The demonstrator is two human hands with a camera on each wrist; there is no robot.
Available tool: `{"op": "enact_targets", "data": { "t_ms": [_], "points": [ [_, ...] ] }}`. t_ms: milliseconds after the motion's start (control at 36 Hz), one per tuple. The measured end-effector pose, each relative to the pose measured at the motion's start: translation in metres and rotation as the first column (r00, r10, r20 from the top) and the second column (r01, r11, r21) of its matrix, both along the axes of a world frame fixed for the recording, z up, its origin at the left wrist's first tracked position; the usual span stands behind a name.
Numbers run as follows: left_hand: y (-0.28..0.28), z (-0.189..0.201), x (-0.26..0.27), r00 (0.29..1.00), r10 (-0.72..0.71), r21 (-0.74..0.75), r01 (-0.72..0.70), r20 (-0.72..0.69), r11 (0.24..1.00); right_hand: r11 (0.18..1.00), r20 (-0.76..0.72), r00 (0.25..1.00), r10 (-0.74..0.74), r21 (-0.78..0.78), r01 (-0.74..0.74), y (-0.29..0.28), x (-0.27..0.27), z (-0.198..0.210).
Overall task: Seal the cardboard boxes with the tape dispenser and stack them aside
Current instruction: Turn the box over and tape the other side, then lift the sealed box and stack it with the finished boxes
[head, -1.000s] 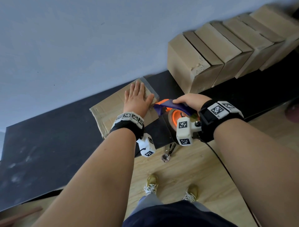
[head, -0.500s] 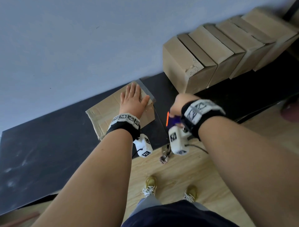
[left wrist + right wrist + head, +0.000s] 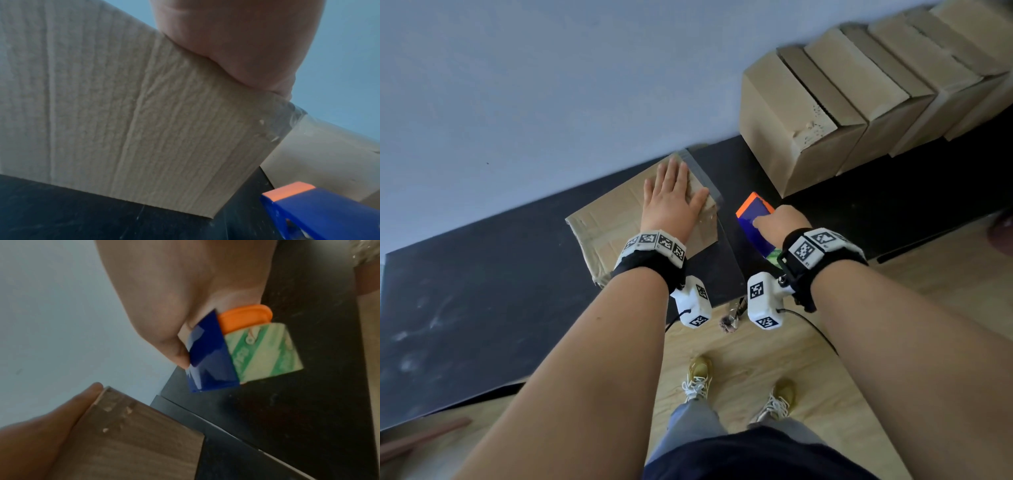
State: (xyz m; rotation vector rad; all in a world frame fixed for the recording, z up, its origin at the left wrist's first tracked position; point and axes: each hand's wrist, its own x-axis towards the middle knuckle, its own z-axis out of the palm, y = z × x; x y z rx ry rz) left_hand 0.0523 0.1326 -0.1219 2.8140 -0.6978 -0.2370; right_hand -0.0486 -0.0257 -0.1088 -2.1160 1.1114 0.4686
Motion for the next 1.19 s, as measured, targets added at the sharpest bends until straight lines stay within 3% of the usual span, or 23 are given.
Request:
{"op": "enact_targets", "data": {
  "t_ms": [139,250,361,500,694,778,861,917,1028,1194],
  "points": [
    [0.000,-0.001,0.001,1.000,-0.002,-0.004,0.002,0.008,1.000,0.990,-0.090,0.987,0.133,0.067,-0.128,0.003,0.006,-0.011],
    [0.000,-0.002,0.001,1.000,0.000,-0.010,0.000,0.022,1.000,0.981,0.065,0.980,0.187,0.044,-0.190,-0.001,-0.002,-0.026],
    [0.000,-0.003,0.000,0.999,0.015,-0.012,-0.015,0.045,1.000,0.975,-0.014,0.975,0.220,-0.004,-0.221,0.000,-0.002,-0.033],
    [0.002,-0.003,-0.001,0.999,0.001,-0.075,0.003,0.053,0.997,0.967,0.001,0.968,0.252,0.035,-0.251,0.000,-0.001,-0.037],
    [0.000,0.011,0.005,1.000,0.013,-0.084,-0.013,0.001,0.996,0.997,-0.036,0.996,0.081,0.021,-0.080,0.002,0.011,-0.022],
    [0.002,0.024,0.015,0.997,0.072,-0.123,-0.069,0.024,0.990,0.994,0.071,0.997,-0.005,0.107,-0.002,-0.003,0.019,-0.026],
    [0.008,0.032,0.030,0.989,0.143,-0.028,-0.143,0.029,0.989,0.960,0.193,0.973,-0.124,0.272,0.068,0.007,0.013,0.001],
    [0.013,0.035,0.038,0.988,0.153,0.033,-0.152,-0.024,0.988,0.918,0.172,0.969,-0.180,0.383,0.102,0.010,0.013,0.009],
    [0.020,0.040,0.041,0.972,0.225,0.058,-0.222,-0.061,0.973,0.909,0.259,0.939,-0.225,0.404,0.106,0.021,0.016,0.019],
    [0.031,0.042,0.036,0.921,0.368,0.053,-0.364,-0.130,0.930,0.899,0.266,0.927,-0.262,0.417,0.135,0.033,0.023,0.032]
  ]
}}
